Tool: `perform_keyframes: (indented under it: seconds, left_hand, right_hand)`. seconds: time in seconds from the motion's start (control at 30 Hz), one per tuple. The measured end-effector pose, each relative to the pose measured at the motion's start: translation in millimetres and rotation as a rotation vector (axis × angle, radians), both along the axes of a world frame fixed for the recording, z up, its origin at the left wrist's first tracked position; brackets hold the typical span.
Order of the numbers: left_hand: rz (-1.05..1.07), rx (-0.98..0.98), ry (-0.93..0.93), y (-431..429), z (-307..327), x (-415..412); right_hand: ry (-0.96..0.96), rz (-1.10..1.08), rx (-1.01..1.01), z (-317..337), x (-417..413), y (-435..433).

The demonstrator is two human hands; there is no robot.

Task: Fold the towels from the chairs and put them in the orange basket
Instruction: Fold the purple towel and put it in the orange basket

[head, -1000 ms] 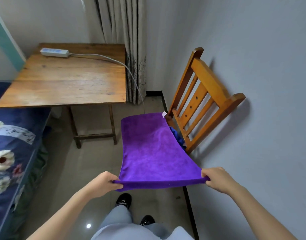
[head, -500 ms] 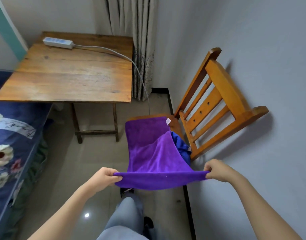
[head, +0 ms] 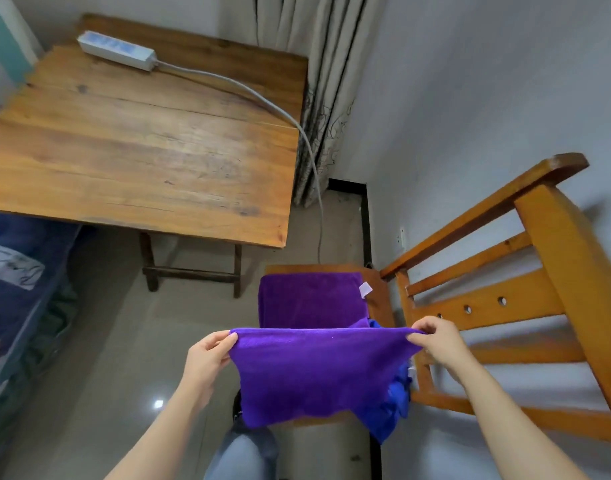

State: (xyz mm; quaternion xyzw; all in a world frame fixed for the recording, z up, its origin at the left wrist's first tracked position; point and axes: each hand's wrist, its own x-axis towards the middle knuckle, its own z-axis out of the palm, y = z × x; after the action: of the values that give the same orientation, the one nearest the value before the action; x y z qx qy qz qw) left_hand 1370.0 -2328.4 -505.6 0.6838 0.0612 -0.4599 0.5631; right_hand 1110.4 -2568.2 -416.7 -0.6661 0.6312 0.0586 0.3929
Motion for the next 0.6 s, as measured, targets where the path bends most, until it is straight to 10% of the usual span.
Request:
perform_keyframes:
  seconds: [0.6]
  left_hand:
    - [0.108,0.191,-0.243,-164,-201,65]
  right_hand:
    - [-0.021,0.003,-0.229,-249,85,-171]
